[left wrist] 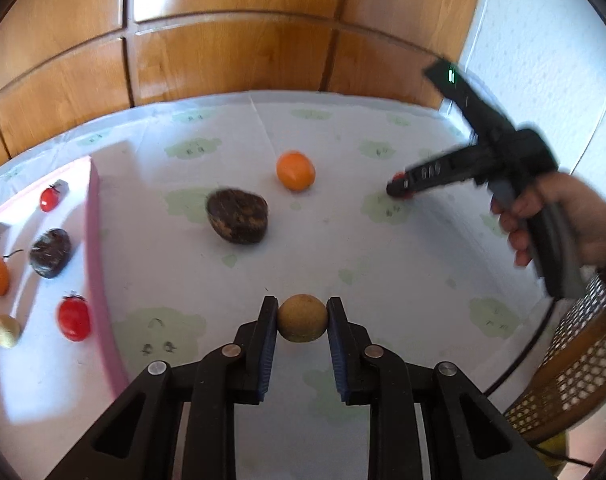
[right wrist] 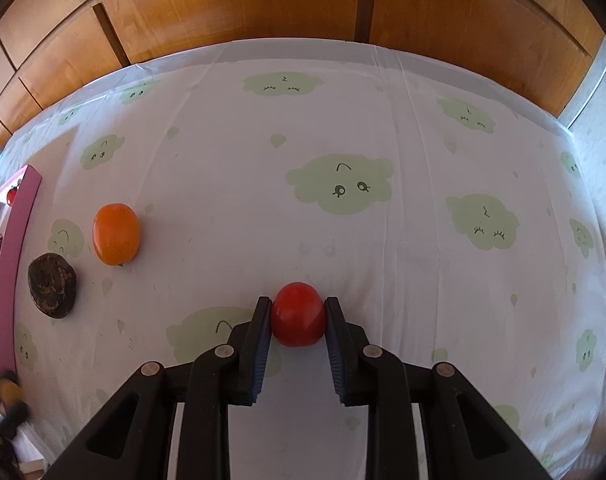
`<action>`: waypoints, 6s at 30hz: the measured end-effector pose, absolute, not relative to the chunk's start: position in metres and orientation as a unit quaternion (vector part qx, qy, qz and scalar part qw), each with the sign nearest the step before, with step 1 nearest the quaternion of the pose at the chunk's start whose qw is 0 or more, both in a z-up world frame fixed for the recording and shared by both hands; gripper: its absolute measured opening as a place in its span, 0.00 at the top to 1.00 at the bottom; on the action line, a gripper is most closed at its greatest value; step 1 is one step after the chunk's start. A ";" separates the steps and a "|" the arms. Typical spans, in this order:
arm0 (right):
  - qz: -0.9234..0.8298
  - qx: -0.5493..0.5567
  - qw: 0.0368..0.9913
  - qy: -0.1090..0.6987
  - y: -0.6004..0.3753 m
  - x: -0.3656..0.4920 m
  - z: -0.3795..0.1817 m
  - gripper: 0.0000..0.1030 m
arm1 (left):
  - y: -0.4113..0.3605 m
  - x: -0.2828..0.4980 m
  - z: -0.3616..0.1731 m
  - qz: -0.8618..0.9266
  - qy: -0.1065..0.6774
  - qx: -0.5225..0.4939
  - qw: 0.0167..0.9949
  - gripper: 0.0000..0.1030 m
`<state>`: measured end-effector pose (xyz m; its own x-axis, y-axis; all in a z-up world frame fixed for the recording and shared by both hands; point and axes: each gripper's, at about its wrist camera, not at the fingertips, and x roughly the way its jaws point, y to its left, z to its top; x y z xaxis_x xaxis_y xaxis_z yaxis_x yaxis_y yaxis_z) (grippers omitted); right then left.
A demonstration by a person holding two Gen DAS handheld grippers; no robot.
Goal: Organize fruits
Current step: 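Carry the small brown fruit into the pink tray and open the left tool, then withdraw the open left tool from the pink tray, then carry the red tomato into the pink tray and open the right tool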
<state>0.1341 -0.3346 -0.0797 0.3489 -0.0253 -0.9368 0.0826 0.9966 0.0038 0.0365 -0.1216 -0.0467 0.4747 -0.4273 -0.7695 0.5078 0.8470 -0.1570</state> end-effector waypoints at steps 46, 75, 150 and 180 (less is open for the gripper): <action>-0.041 -0.015 0.824 0.565 -0.317 0.132 -0.079 0.75 | 0.039 0.098 -0.022 -0.023 0.422 -0.042 0.905 0.67; -0.044 -0.045 0.827 0.558 -0.310 0.127 -0.077 0.75 | 0.003 0.051 -0.022 -0.066 0.430 -0.017 0.900 0.63; 0.330 -0.070 0.789 0.513 -0.003 0.099 -0.038 0.75 | 0.113 0.013 0.019 0.114 0.313 -0.031 0.942 0.35; 0.227 -0.048 0.858 0.459 -0.107 0.082 -0.004 0.69 | 0.062 0.010 0.007 0.041 0.343 0.002 0.938 0.35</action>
<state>0.0819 -0.1068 -0.0036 0.4754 0.3458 -0.8090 -0.4339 0.8921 0.1263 0.0096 0.0615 0.0072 0.7609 0.0775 -0.6442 -0.0750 0.9967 0.0313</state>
